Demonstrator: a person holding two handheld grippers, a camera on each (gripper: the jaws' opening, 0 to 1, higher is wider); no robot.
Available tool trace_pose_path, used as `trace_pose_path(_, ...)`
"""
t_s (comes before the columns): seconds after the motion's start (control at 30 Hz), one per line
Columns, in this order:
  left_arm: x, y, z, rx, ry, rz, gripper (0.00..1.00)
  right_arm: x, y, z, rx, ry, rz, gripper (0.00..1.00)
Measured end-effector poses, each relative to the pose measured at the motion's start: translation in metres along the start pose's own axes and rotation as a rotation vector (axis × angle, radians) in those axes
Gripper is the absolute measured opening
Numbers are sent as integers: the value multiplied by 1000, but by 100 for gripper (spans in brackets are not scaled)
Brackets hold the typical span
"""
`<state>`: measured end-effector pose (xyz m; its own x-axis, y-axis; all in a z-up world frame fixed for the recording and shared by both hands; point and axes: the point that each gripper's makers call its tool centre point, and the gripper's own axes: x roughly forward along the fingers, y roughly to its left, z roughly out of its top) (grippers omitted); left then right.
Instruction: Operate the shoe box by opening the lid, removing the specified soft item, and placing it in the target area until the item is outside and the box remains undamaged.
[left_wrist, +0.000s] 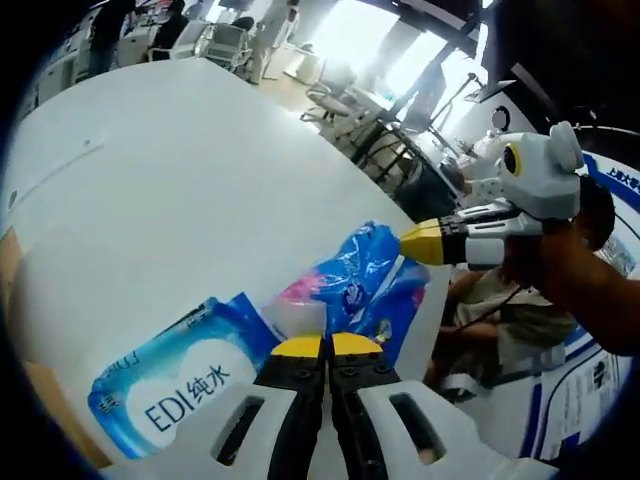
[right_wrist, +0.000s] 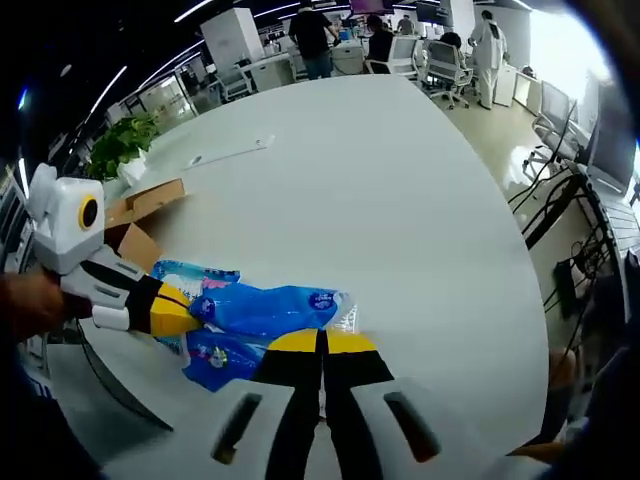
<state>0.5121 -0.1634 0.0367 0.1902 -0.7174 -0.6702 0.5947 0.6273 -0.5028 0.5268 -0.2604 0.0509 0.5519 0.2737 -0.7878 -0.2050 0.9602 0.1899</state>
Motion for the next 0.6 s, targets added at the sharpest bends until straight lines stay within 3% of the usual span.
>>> trace_pose_path(0.6,23,-1,1,-23,5,-1,0,9,-20,-6,-3,8,-6,0)
